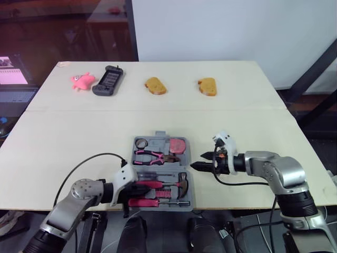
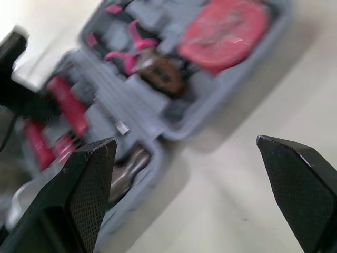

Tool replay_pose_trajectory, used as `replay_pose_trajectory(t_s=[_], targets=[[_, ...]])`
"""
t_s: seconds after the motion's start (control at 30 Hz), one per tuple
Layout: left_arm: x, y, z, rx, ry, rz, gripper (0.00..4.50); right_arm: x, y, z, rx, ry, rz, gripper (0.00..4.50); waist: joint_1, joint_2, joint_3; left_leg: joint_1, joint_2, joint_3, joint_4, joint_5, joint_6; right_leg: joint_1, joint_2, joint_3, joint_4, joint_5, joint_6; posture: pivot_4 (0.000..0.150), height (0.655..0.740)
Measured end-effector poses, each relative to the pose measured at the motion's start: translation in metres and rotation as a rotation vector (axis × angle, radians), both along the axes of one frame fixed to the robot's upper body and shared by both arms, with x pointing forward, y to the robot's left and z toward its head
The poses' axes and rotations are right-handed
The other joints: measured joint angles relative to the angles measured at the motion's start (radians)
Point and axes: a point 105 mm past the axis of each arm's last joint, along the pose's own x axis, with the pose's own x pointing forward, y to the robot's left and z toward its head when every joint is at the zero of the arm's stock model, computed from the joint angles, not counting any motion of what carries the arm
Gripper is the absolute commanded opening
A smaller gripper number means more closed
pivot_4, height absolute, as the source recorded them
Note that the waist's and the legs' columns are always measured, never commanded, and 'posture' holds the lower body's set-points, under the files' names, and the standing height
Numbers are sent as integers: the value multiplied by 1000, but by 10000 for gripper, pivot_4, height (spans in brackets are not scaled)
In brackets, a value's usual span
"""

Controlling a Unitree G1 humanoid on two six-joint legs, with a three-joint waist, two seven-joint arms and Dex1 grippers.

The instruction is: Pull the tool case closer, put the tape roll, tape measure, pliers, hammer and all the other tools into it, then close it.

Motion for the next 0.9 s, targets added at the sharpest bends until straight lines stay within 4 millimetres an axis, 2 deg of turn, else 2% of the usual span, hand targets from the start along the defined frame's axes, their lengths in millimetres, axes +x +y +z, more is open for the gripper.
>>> replay_pose_trajectory(t_s=[0.3, 0.47, 0.57, 0.7, 0.9], targets=[[1, -5, -5, 11, 20, -19, 0, 24, 4, -13, 60, 116, -122, 44727, 1, 2, -1, 0, 0, 0, 0, 0, 0, 1, 0, 0, 0, 0, 0, 1500, 7207], [1, -4, -5, 33, 24, -32, 0, 44, 18, -18, 118, 148, -152, 44727, -2, 3, -1, 1, 0, 0, 0, 0, 0, 2, 0, 0, 0, 0, 0, 1500, 7207], [0, -1, -6, 65, 22, -48, 0, 58, 35, -19, 183, 157, -155, 44727, -5, 4, -2, 2, 0, 0, -1, 0, 0, 2, 1, 0, 0, 0, 1, 1500, 7207], [1, -1, -6, 74, 18, -55, 0, 63, 52, -19, 267, 190, -147, 44727, -4, 4, -3, 2, 0, 0, -2, 0, 0, 2, 1, 0, 0, 1, 2, 1500, 7207], [0, 0, -6, 77, 18, -51, 0, 62, 54, -16, 398, 197, -116, 44727, -8, 5, -2, 2, 0, 0, -3, 0, 0, 1, 1, 0, 0, 1, 2, 1500, 7207]])
